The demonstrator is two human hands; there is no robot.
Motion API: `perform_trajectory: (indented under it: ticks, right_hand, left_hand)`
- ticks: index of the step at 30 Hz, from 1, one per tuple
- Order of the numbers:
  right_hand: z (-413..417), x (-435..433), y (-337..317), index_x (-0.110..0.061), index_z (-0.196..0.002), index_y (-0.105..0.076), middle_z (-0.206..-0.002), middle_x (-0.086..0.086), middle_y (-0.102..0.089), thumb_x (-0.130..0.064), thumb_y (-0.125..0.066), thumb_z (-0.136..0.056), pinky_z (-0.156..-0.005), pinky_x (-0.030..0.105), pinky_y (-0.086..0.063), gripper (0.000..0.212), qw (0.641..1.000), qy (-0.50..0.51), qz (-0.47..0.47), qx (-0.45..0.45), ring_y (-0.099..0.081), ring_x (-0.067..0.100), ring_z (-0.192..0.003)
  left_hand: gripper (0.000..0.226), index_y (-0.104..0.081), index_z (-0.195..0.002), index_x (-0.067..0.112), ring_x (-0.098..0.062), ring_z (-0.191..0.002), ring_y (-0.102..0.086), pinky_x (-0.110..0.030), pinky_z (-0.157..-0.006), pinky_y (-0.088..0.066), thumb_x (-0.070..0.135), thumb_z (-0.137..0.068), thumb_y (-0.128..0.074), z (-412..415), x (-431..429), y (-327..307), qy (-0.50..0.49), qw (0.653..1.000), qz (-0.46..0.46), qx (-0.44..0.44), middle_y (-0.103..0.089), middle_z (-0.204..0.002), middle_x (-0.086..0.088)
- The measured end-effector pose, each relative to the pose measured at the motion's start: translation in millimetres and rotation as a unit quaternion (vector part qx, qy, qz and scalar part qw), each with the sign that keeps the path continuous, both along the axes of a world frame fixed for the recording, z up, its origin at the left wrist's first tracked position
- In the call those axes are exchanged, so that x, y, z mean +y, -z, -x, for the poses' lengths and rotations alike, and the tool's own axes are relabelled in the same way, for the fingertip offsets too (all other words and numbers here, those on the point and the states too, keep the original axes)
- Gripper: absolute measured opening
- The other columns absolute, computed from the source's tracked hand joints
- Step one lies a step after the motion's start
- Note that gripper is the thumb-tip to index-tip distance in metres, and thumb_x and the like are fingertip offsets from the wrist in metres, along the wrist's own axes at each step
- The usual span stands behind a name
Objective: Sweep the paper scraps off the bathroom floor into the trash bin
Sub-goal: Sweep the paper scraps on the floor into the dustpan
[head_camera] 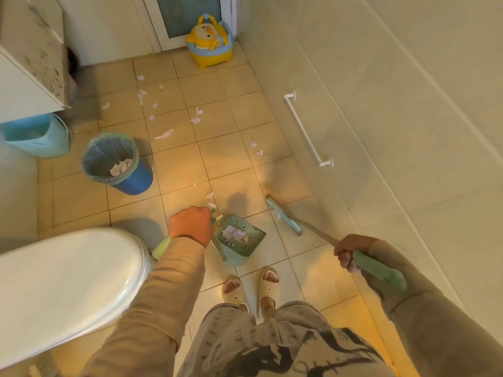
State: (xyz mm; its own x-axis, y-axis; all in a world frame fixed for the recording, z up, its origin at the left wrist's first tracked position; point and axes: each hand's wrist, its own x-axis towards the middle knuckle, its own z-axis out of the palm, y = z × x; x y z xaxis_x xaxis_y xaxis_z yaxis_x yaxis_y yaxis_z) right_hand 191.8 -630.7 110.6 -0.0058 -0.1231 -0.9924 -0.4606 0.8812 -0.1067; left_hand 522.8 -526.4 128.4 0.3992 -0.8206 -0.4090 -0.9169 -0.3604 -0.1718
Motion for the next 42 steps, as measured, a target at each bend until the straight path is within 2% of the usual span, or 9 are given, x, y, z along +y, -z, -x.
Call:
perform_trajectory:
  ticks: [3, 9, 15, 17, 19, 22, 27, 36, 42]
  right_hand:
    - [20, -6, -13, -0.012, -0.064, -0.036, -0.032, 0.001, -0.035, -0.002, -0.037, -0.095, -0.031, 0.008, -0.025, 0.033, 0.998, -0.052, -0.034, -0.004, -0.035, 0.009, -0.021]
    - [34, 0, -19, -0.008, -0.083, -0.051, -0.041, 0.003, -0.040, 0.002, -0.046, -0.091, -0.032, 0.012, -0.033, 0.013, 0.989, -0.148, -0.029, -0.009, -0.038, 0.010, -0.025]
    - [-28, 28, 7, -0.007, -0.071, -0.044, -0.036, 0.001, -0.041, -0.001, -0.048, -0.085, -0.036, 0.015, -0.035, 0.016, 0.953, -0.293, 0.020, 0.068, -0.041, 0.012, -0.030]
    - [-52, 38, 16, -0.007, -0.070, -0.046, -0.045, 0.004, -0.046, -0.003, -0.049, -0.084, -0.039, 0.017, -0.038, 0.014, 0.941, -0.324, 0.034, 0.086, -0.044, 0.014, -0.037]
    - [-64, 46, 20, -0.006, -0.071, -0.047, -0.048, 0.005, -0.047, -0.003, -0.049, -0.085, -0.041, 0.017, -0.040, 0.014, 0.954, -0.291, 0.013, 0.070, -0.044, 0.014, -0.039]
    - [-46, 43, 15, -0.007, -0.068, -0.043, -0.035, 0.003, -0.043, -0.001, -0.045, -0.088, -0.036, 0.015, -0.036, 0.021, 0.986, -0.158, -0.044, 0.006, -0.041, 0.012, -0.028]
    - [-6, 45, 4, -0.013, -0.061, -0.038, -0.036, 0.000, -0.037, 0.000, -0.043, -0.090, -0.030, 0.012, -0.031, 0.032, 0.997, -0.049, -0.058, -0.030, -0.038, 0.009, -0.024]
    - [-42, 32, 1, -0.009, -0.053, -0.038, -0.036, 0.002, -0.036, 0.004, -0.043, -0.089, -0.034, 0.012, -0.030, 0.038, 0.992, -0.123, 0.011, -0.013, -0.037, 0.009, -0.023]
    - [-67, -29, 6, -0.010, -0.056, -0.039, -0.036, 0.003, -0.036, 0.003, -0.042, -0.089, -0.032, 0.012, -0.031, 0.036, 0.983, -0.178, 0.035, -0.013, -0.037, 0.011, -0.023]
  left_hand:
    - [0.023, -0.062, -0.109, 0.017, -0.026, -0.097, -0.065, -0.030, -0.076, -0.049, 0.030, -0.094, -0.051, 0, -4, 0, -0.001, 1.000, -0.002, -0.001, -0.068, -0.106, -0.005]
    - [0.025, -0.061, -0.112, 0.017, -0.026, -0.099, -0.065, -0.031, -0.078, -0.049, 0.031, -0.094, -0.050, 0, -1, 1, 0.003, 1.000, -0.003, 0.001, -0.067, -0.108, -0.005]
    - [0.026, -0.060, -0.112, 0.017, -0.026, -0.100, -0.065, -0.030, -0.078, -0.049, 0.033, -0.093, -0.051, 3, 3, 2, 0.004, 1.000, 0.000, 0.000, -0.067, -0.109, -0.005]
    - [0.025, -0.061, -0.111, 0.017, -0.026, -0.099, -0.065, -0.030, -0.078, -0.049, 0.031, -0.093, -0.050, 3, 3, 3, 0.004, 1.000, 0.003, 0.000, -0.068, -0.108, -0.005]
    - [0.024, -0.061, -0.111, 0.017, -0.026, -0.098, -0.065, -0.030, -0.078, -0.049, 0.031, -0.094, -0.050, 2, 4, 4, 0.005, 1.000, 0.006, 0.000, -0.068, -0.107, -0.005]
    - [0.024, -0.061, -0.111, 0.017, -0.025, -0.097, -0.066, -0.030, -0.078, -0.050, 0.030, -0.094, -0.050, 0, 5, 5, 0.008, 1.000, 0.009, -0.001, -0.068, -0.106, -0.005]
    - [0.022, -0.061, -0.111, 0.018, -0.026, -0.098, -0.066, -0.030, -0.076, -0.049, 0.028, -0.093, -0.051, -6, 7, 4, 0.002, 1.000, 0.013, 0.003, -0.068, -0.106, -0.005]
    - [0.023, -0.063, -0.108, 0.018, -0.026, -0.097, -0.066, -0.030, -0.076, -0.049, 0.030, -0.093, -0.052, -13, 20, -2, -0.030, 1.000, -0.001, 0.006, -0.069, -0.105, -0.004]
    - [0.031, -0.063, -0.105, 0.019, -0.027, -0.094, -0.066, -0.031, -0.077, -0.050, 0.044, -0.088, -0.057, -23, 38, -3, -0.170, 0.985, 0.015, 0.038, -0.069, -0.103, -0.005]
